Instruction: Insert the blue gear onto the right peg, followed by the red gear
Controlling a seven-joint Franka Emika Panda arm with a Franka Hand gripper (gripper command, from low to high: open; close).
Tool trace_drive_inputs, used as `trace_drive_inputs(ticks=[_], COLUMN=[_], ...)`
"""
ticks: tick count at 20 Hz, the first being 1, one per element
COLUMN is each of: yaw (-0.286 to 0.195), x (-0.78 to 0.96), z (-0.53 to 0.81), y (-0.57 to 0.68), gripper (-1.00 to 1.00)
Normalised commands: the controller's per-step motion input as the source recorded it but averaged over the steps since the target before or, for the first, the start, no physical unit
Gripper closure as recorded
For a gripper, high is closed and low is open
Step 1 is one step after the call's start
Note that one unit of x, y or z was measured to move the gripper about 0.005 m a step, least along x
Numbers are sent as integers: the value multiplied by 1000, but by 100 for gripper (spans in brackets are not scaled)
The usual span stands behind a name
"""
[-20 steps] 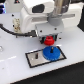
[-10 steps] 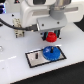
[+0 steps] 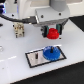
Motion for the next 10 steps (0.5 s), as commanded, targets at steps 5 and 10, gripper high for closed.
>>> trace_drive_inputs(ticks=[5, 10], yaw=[0, 0], x=[666, 580], z=[199, 25], y=[-169, -81], gripper=[100, 100])
